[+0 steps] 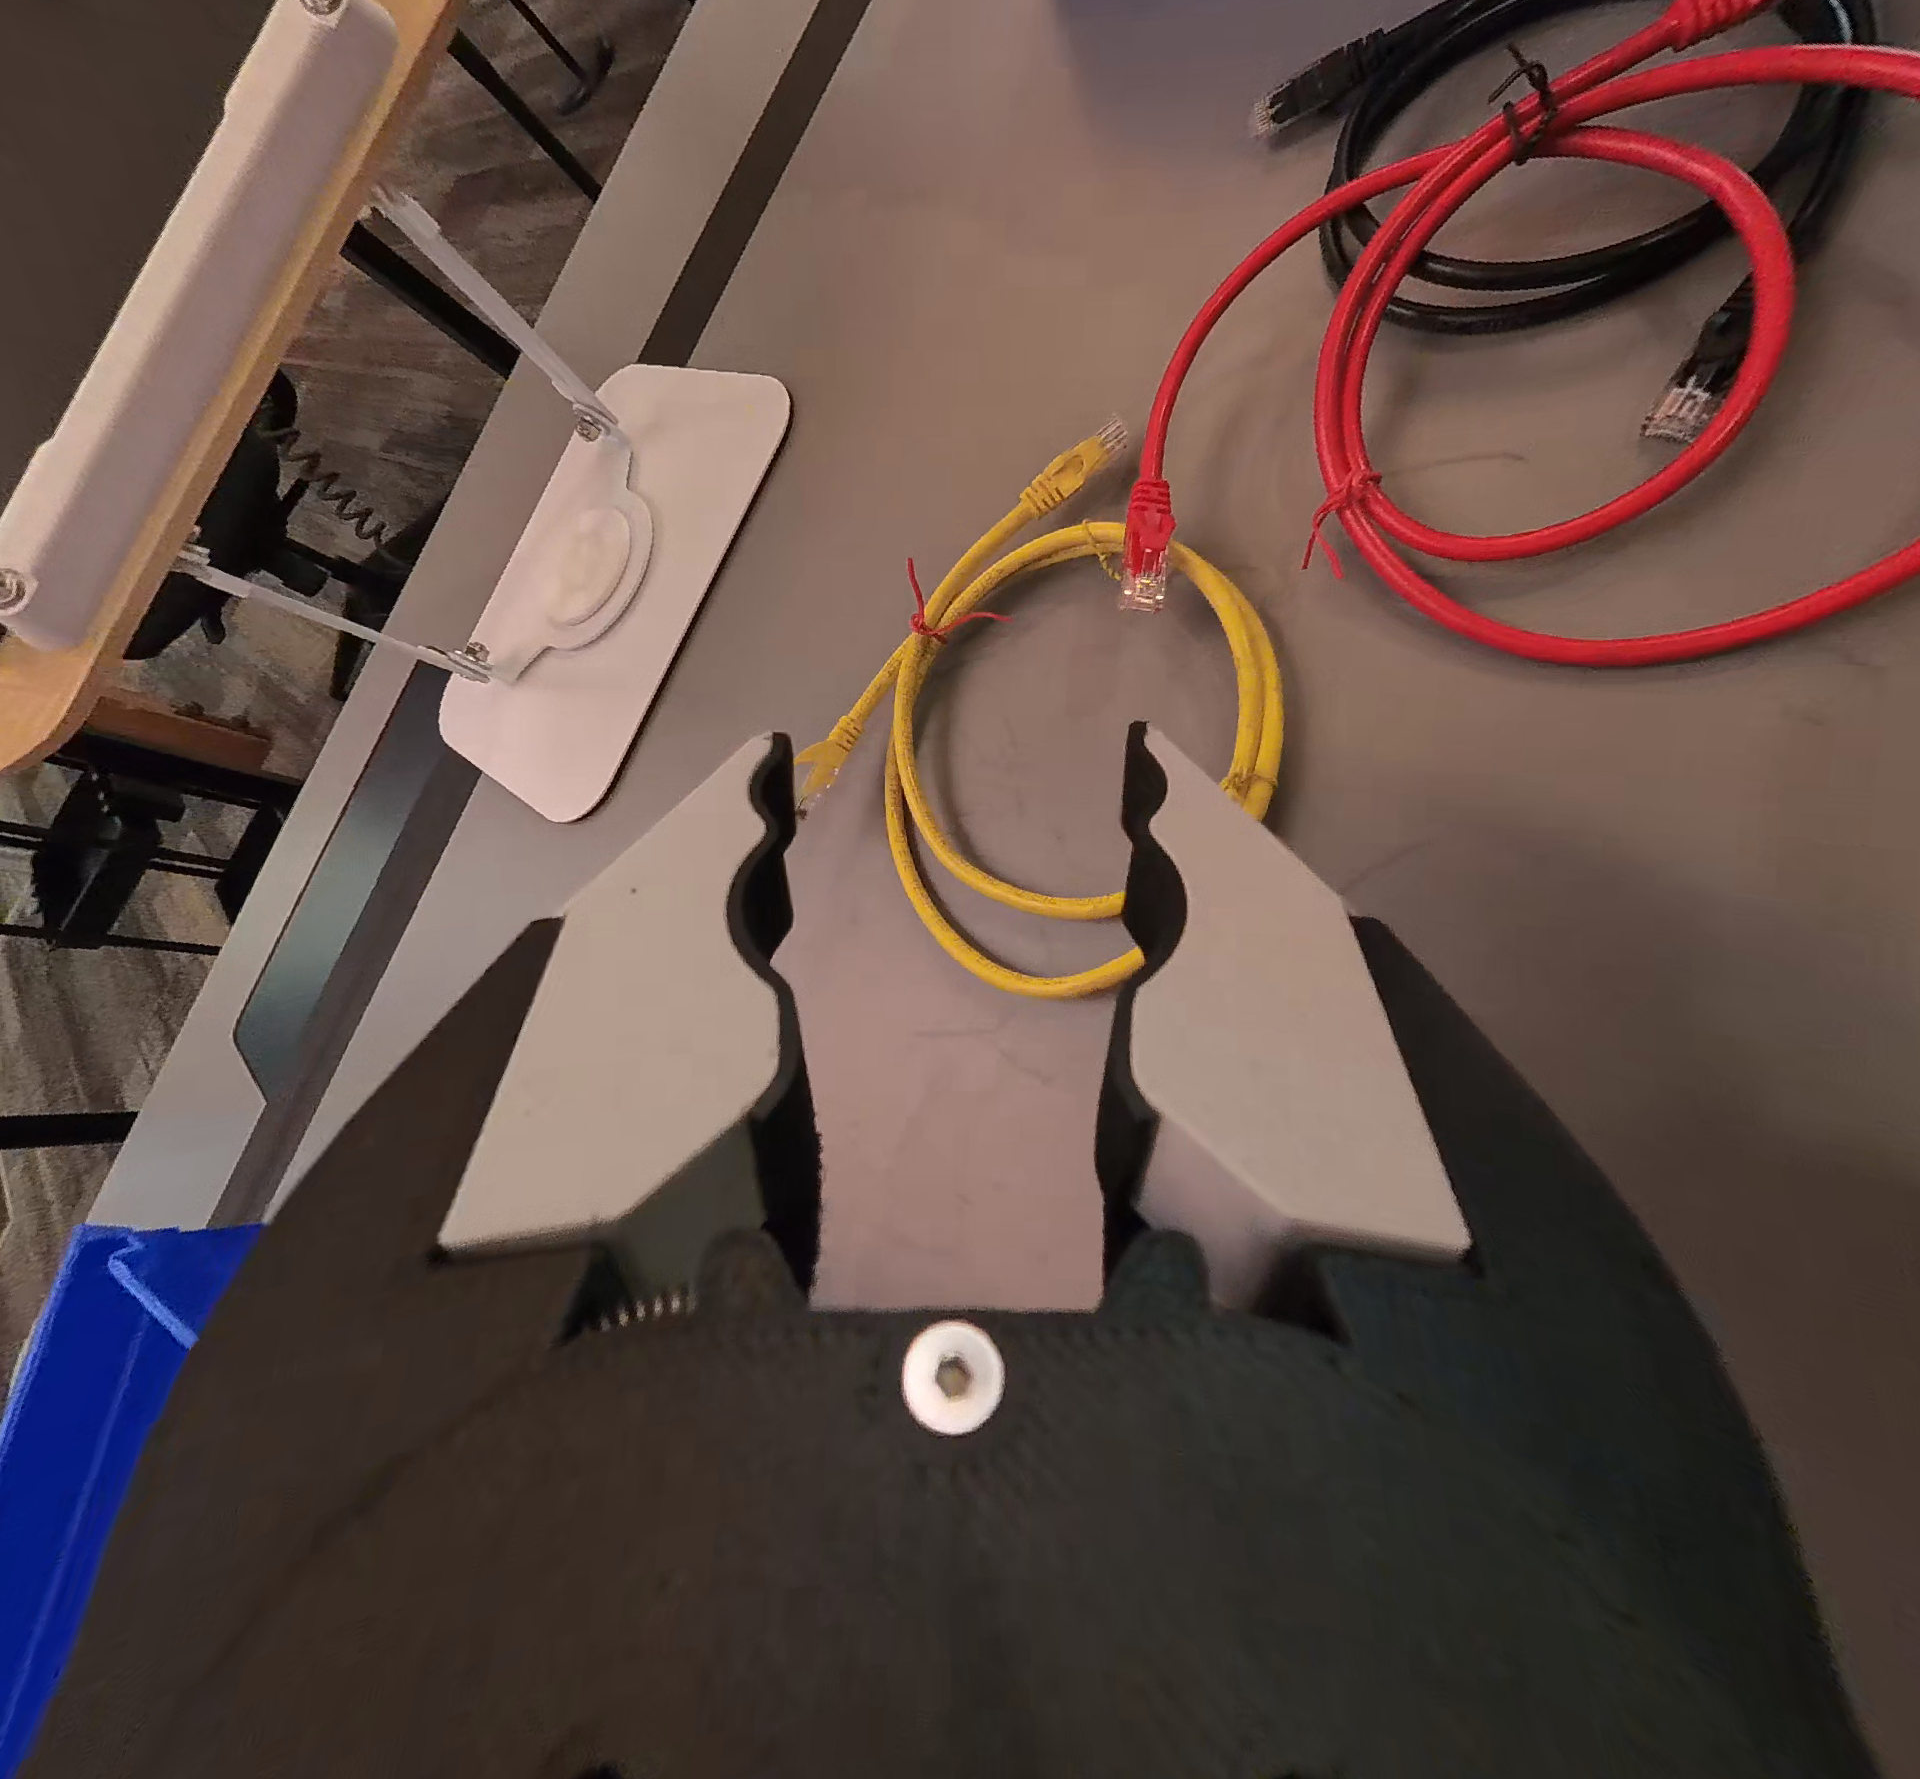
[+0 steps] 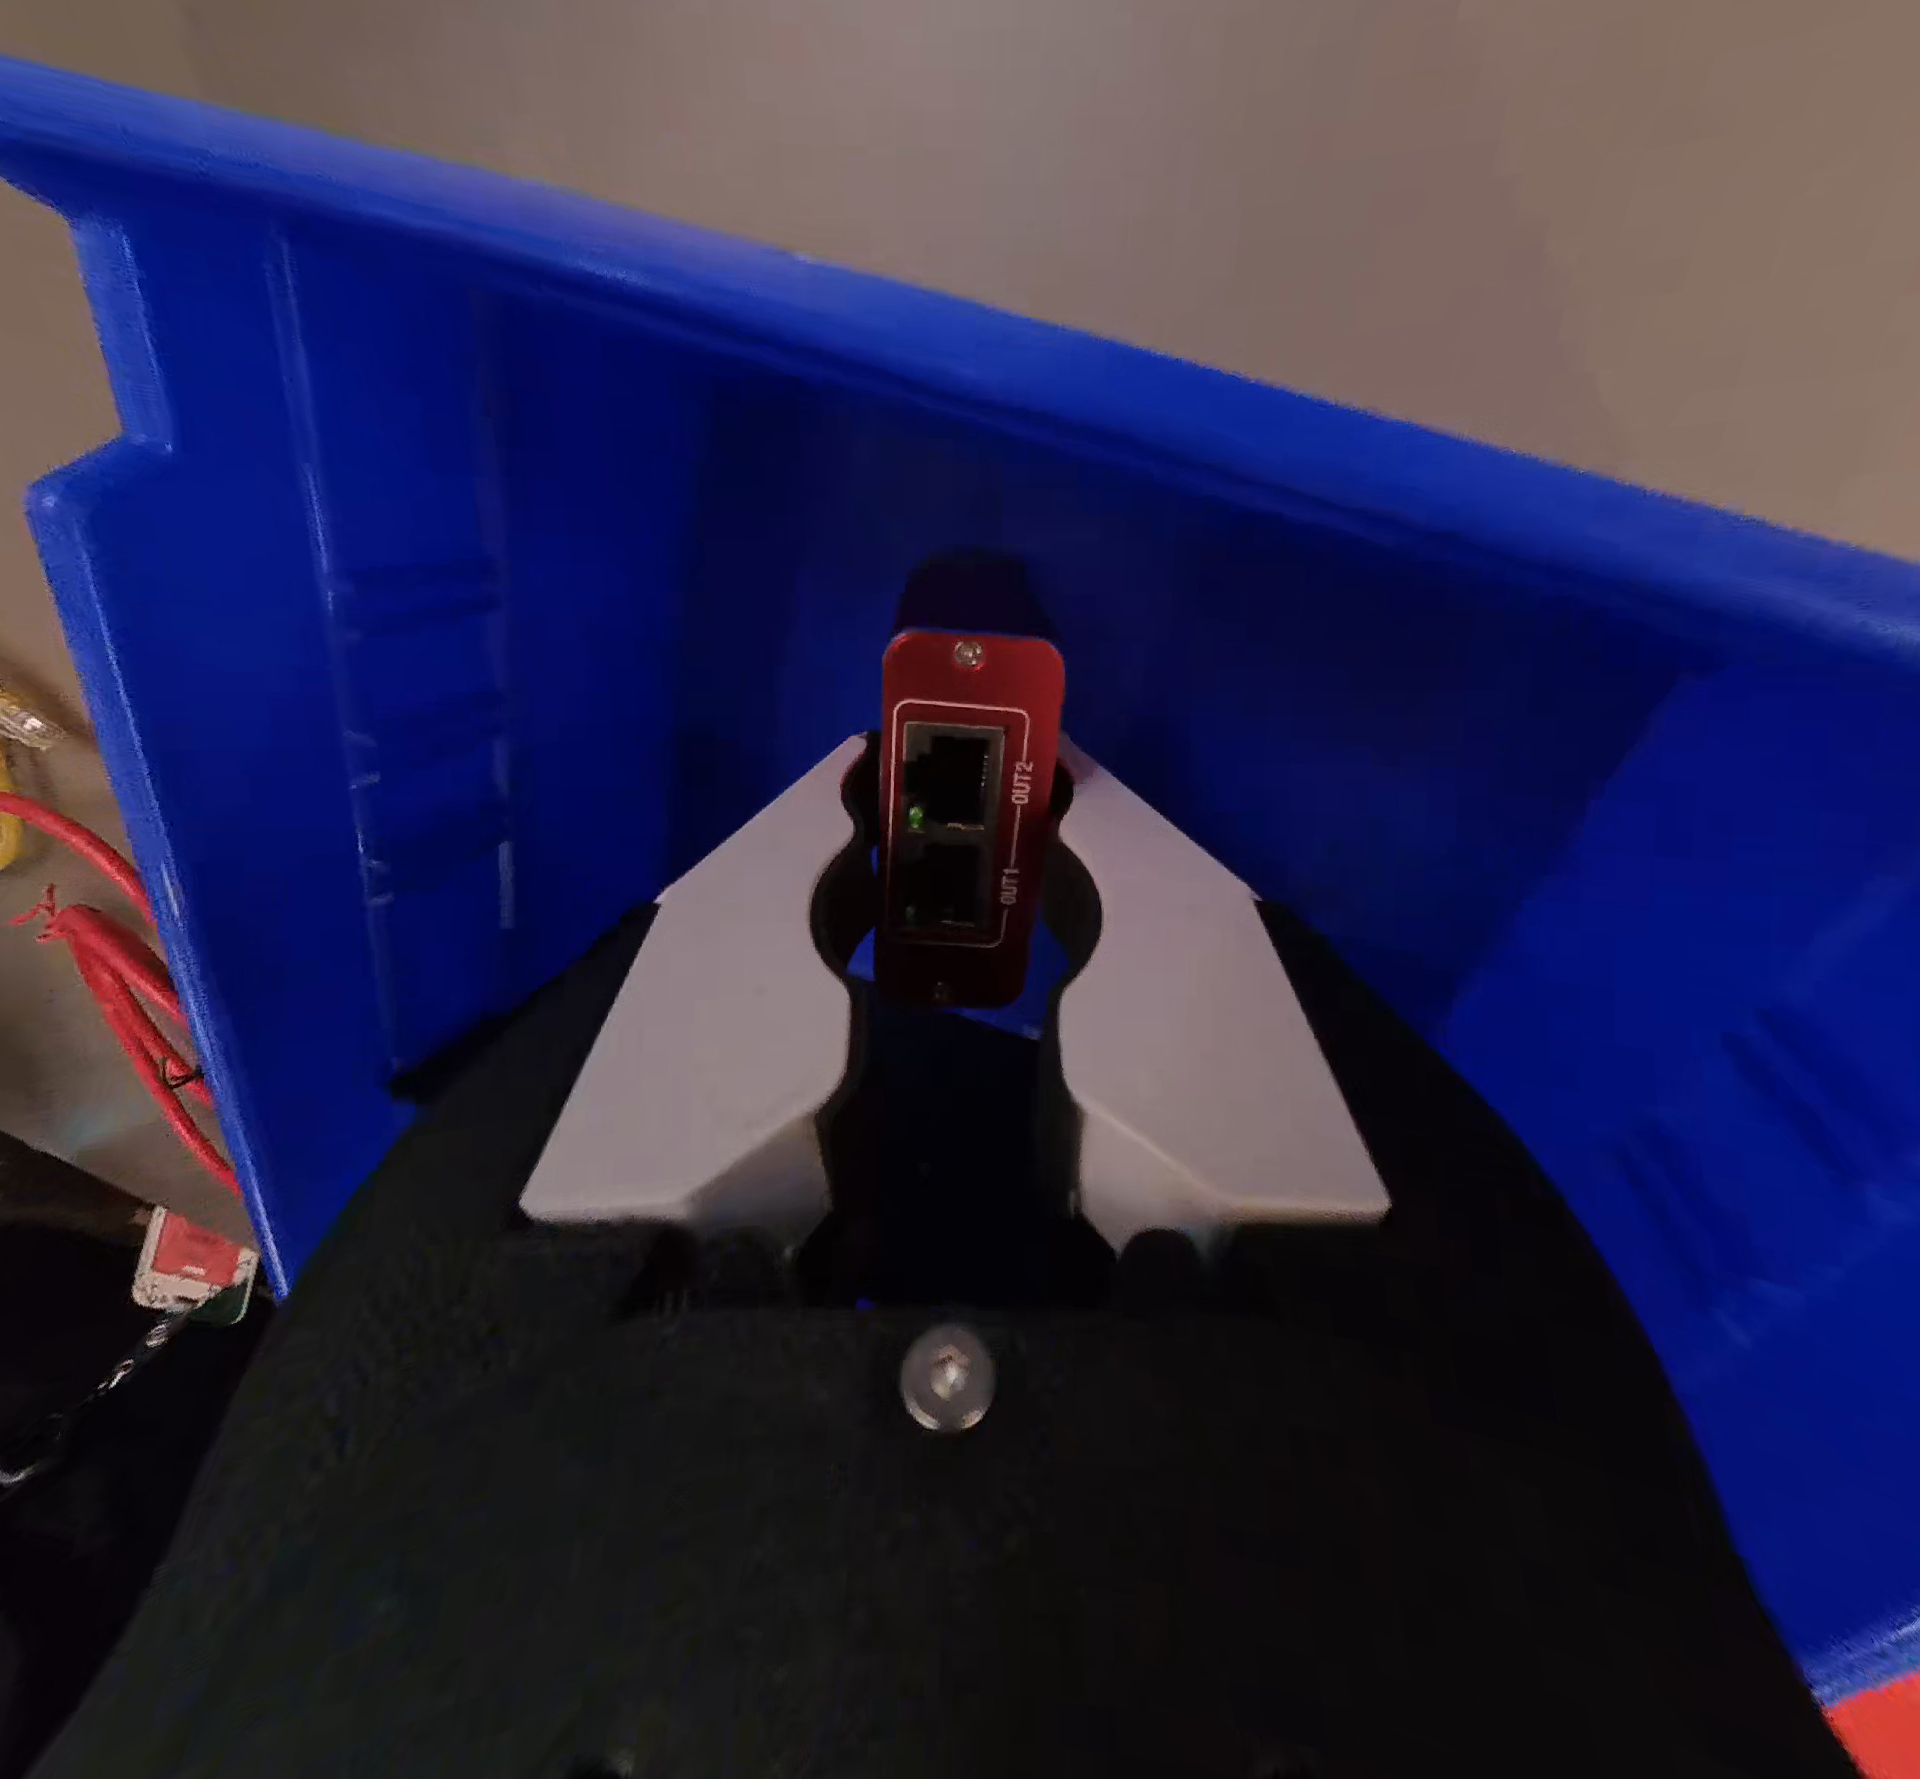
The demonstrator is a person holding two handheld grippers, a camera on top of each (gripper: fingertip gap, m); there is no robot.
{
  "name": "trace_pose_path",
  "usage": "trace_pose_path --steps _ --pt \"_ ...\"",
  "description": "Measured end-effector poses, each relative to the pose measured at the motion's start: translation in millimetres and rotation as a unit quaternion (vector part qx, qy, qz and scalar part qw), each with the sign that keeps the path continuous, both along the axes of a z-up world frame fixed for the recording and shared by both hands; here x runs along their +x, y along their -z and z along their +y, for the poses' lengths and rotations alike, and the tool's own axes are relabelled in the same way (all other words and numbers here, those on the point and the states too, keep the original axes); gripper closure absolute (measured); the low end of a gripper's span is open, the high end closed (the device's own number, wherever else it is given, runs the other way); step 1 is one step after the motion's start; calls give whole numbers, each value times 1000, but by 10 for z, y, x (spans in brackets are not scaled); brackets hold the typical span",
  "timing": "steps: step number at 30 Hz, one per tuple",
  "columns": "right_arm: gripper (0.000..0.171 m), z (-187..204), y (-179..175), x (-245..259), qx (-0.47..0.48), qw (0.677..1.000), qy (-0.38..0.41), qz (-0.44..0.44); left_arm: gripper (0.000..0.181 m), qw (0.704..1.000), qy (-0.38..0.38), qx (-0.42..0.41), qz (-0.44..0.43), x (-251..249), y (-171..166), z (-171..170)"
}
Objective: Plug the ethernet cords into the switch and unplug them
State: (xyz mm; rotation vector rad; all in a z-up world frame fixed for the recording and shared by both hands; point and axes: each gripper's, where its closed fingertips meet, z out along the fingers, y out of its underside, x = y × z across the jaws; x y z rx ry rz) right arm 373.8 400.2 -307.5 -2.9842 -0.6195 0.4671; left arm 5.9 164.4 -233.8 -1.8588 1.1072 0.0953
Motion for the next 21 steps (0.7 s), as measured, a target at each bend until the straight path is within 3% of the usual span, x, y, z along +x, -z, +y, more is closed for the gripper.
trace_pose_path --steps 7,21 --pt "126 6 -24 188 1 1000 20 -9 121 1000 3 -8 1 6 42 -13" --pt "113 41 -104 417 44 996 9 -72 121 1000 -7 -10 0 2 19 -22"
